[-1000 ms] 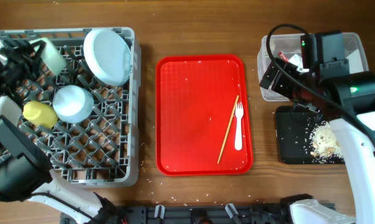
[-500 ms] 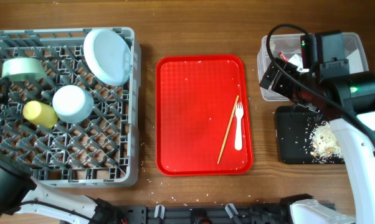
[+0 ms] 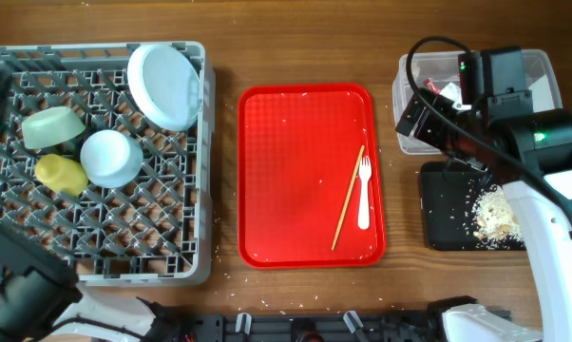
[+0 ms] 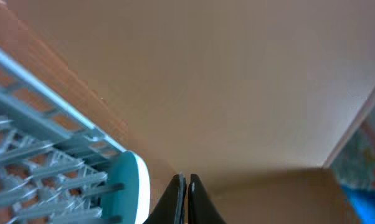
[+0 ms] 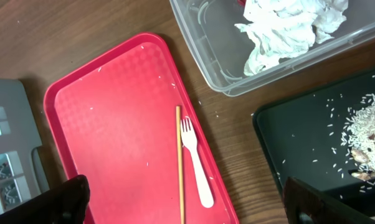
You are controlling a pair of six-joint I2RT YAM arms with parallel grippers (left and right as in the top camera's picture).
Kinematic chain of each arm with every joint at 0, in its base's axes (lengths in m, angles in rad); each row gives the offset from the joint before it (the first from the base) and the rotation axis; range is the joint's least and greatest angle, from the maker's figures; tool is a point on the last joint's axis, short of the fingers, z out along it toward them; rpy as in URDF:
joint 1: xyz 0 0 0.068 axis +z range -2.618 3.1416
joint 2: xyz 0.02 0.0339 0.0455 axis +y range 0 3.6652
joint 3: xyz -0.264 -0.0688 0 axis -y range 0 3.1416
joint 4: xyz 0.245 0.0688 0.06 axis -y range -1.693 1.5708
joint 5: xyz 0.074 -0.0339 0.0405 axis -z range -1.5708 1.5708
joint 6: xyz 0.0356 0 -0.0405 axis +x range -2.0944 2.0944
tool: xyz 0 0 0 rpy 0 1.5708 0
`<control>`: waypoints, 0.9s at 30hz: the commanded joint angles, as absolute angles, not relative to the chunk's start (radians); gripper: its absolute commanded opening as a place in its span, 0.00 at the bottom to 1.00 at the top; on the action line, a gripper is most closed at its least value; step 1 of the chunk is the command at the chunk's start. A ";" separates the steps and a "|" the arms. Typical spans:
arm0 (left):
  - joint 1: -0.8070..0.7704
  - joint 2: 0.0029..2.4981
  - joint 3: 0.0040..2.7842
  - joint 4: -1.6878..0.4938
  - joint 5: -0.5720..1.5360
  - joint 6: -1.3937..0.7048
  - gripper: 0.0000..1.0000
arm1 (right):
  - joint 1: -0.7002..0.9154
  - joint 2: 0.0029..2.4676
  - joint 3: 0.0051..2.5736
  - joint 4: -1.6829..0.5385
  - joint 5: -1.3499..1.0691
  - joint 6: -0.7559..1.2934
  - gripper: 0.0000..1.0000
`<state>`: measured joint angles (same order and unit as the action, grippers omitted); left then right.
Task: Sort waste into correct bins and load items into the dishwasher rack
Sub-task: 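Carry the green bowl to the rack and place it upside down, then reach the left gripper to the wooden chopstick and grasp it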
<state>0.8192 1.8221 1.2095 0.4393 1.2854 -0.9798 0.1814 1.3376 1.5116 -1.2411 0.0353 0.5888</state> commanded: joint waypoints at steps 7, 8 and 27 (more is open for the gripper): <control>0.693 1.800 1.208 -0.106 0.554 -0.368 0.04 | 0.180 1.339 1.517 -1.239 0.055 0.579 1.00; 0.694 1.795 1.208 -0.137 0.498 -0.340 0.04 | 0.180 1.339 1.517 -1.239 0.055 0.579 1.00; 0.667 1.594 1.208 -0.432 0.294 -0.215 0.04 | 0.180 1.339 1.517 -1.239 0.055 0.579 1.00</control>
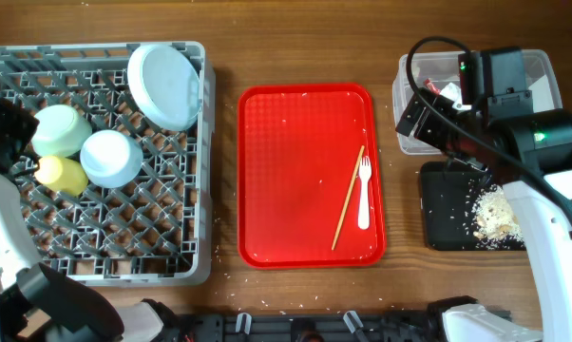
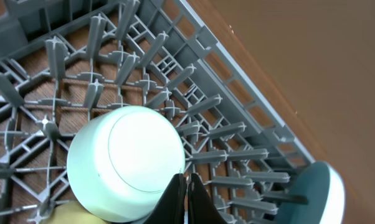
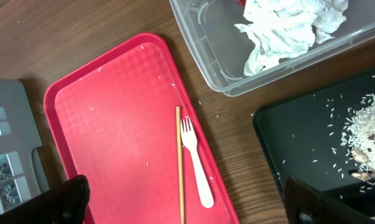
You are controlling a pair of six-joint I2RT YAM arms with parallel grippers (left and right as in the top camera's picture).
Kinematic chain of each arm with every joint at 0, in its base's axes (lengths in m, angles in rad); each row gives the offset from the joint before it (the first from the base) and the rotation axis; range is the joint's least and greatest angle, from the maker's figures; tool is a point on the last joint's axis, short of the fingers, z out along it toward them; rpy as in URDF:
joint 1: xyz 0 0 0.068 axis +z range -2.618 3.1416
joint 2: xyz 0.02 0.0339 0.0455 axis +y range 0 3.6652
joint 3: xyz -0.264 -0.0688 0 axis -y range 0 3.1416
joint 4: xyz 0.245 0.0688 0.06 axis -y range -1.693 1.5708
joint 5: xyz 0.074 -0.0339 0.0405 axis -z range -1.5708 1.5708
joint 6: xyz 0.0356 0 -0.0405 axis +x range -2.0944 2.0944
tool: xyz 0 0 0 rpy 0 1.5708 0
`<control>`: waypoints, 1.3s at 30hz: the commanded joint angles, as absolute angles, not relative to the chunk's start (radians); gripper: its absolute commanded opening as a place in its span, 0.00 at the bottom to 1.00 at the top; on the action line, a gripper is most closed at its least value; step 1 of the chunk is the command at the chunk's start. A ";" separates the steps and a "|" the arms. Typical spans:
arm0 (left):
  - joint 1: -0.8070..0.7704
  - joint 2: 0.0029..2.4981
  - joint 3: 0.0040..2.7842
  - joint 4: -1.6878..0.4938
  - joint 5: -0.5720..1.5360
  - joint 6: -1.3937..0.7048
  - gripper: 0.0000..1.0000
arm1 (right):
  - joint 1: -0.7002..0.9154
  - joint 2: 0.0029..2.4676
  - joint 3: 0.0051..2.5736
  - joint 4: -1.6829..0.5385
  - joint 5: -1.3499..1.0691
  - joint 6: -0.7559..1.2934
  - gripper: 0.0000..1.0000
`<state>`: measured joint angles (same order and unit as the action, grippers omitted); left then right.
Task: Sort waste into correct bins and load items into the dishwasher rack
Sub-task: 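Reach the left gripper to the wooden chopstick and grasp it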
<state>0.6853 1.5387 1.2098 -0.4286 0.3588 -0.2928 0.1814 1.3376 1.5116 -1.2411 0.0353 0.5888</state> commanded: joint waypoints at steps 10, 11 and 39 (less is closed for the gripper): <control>0.665 1.718 1.208 -0.514 0.268 -0.213 0.04 | 0.180 1.339 1.517 -1.239 0.055 0.579 1.00; 0.665 1.675 1.208 -0.524 0.268 -0.213 0.04 | 0.180 1.339 1.517 -1.239 0.055 0.579 1.00; -0.804 1.831 1.208 -0.593 0.252 -0.405 0.77 | 0.180 1.339 1.517 -1.239 0.055 0.579 1.00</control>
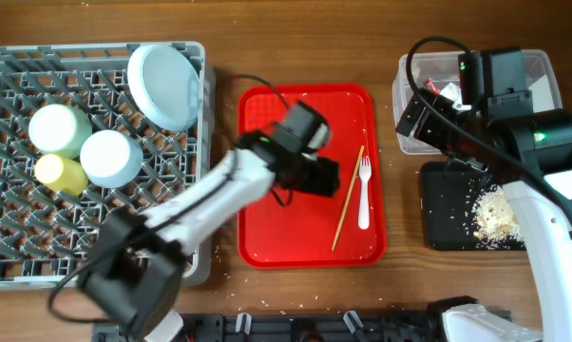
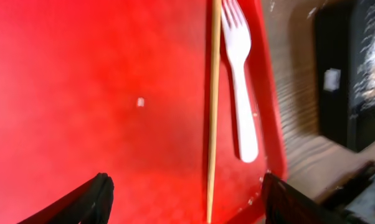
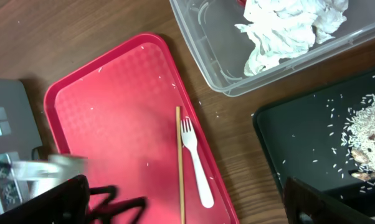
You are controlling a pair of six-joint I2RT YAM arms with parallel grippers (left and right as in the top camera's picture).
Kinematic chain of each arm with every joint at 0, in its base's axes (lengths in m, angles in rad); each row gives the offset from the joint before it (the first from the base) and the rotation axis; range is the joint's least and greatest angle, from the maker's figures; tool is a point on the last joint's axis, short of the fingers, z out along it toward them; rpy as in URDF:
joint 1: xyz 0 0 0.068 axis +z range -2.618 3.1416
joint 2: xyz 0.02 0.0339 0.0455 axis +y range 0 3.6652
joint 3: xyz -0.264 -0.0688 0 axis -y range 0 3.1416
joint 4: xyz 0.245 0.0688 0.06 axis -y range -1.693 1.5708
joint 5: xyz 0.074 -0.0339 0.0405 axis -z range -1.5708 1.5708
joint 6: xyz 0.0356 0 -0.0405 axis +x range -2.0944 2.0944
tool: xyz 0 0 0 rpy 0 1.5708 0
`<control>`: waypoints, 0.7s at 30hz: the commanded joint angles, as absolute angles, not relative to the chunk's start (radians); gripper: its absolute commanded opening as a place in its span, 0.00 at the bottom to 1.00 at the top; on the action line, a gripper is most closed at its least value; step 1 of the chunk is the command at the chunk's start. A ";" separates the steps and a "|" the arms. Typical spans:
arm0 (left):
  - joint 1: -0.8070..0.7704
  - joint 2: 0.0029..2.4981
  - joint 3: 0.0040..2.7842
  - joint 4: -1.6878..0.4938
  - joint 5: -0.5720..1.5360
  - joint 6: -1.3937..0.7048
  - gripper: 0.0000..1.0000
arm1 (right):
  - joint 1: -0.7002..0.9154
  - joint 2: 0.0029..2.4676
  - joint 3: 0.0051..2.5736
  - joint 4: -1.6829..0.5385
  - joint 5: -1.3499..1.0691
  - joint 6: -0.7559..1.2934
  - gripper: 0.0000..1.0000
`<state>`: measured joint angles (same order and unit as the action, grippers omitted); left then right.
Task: Sort waste into correct bins and load items into the dishwasher rack
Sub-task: 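Reach the left gripper to the wooden chopstick and grasp it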
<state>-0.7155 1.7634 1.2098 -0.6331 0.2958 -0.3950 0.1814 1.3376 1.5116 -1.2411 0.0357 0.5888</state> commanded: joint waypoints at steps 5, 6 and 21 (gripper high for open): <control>-0.952 1.908 1.208 -0.530 -0.016 -0.405 0.73 | 0.180 1.339 1.517 -1.239 0.055 0.579 1.00; -0.962 1.912 1.208 -0.530 -0.057 -0.404 0.72 | 0.180 1.339 1.517 -1.239 0.055 0.579 1.00; -0.989 2.003 1.208 -0.482 -0.085 -0.401 0.30 | 0.180 1.339 1.517 -1.239 0.055 0.579 1.00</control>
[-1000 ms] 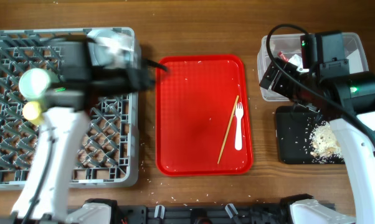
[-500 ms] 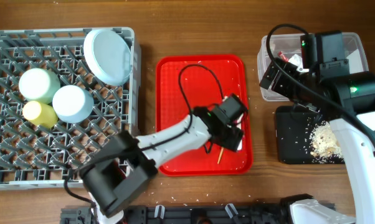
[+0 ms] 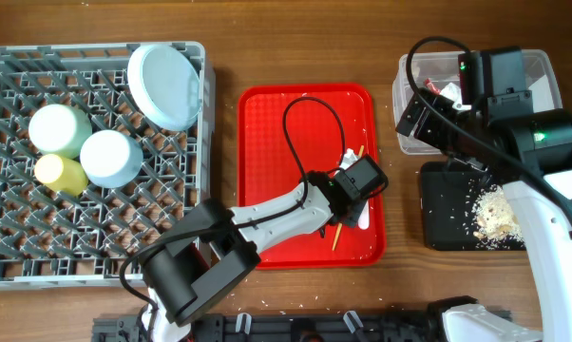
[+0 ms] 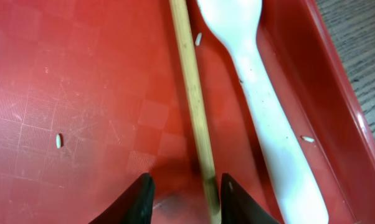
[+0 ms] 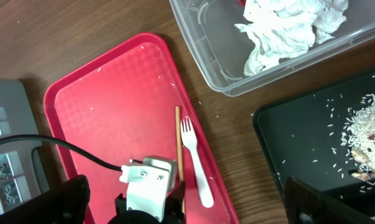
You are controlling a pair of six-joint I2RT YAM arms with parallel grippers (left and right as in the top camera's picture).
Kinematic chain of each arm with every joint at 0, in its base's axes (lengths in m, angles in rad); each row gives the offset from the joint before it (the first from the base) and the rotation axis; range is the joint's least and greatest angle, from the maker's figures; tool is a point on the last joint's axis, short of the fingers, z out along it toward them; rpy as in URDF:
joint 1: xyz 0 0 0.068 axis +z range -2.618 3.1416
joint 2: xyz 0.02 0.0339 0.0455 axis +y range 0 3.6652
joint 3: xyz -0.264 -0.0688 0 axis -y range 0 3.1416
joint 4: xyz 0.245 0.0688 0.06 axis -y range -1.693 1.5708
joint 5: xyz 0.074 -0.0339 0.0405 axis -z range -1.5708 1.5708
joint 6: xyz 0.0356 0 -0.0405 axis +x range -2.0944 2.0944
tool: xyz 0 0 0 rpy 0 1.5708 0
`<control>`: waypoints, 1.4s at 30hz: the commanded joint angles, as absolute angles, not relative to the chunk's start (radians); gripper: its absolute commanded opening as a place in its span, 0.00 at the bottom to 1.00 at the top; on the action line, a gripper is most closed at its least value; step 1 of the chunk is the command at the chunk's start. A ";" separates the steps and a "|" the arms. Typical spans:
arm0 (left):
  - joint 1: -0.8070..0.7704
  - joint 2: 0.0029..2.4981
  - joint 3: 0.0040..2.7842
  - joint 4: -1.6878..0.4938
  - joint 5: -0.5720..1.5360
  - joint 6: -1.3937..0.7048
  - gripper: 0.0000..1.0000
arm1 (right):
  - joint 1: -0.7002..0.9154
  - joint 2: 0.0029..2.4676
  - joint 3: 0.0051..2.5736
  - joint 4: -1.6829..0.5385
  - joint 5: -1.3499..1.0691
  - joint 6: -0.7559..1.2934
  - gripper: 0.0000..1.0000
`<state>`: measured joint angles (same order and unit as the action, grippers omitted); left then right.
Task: Sort waste into correct bins and load items into the dishwasher rack
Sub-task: 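Reach the left gripper to the wooden chopstick and grasp it, then carry the chopstick to the rack and insert it upright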
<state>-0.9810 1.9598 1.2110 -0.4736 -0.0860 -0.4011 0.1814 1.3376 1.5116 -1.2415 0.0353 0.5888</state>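
Observation:
A wooden chopstick and a white plastic fork lie side by side on the right part of the red tray. My left gripper is open and low over the tray. Its fingers straddle the chopstick, which lies close to the right finger. From above, the left gripper covers the middle of the chopstick and part of the fork. My right gripper hangs wide open, high above the tray's right edge, holding nothing.
The grey dishwasher rack on the left holds a pale green cup, a light blue cup, a yellow cup and a plate. A clear bin with crumpled tissue and a black tray with rice stand at the right.
My left gripper was open over the middle of the tray, well above it. Now it is down at the tray surface with its fingers either side of the chopstick. The right arm has not moved.
My left gripper was shut at the far left beside the rack. Then it was shut over the cups in the rack. Later it was open over the red tray, and now it sits low around the chopstick. The right gripper stayed open throughout.

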 commanded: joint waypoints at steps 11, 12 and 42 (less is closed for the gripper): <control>-1.046 2.003 1.208 -0.561 -0.196 -0.400 0.17 | 0.180 1.339 1.517 -1.239 0.055 0.578 1.00; -1.053 2.003 1.208 -0.561 -0.196 -0.400 0.16 | 0.180 1.339 1.517 -1.239 0.055 0.579 1.00; -0.283 1.212 1.118 -1.095 -0.148 -0.334 0.04 | 0.180 1.339 1.517 -1.239 0.055 0.579 1.00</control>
<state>-0.2920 1.1980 1.1618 -1.1419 -0.1513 -0.4076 0.1814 1.3376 1.5116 -1.2411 0.0353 0.5888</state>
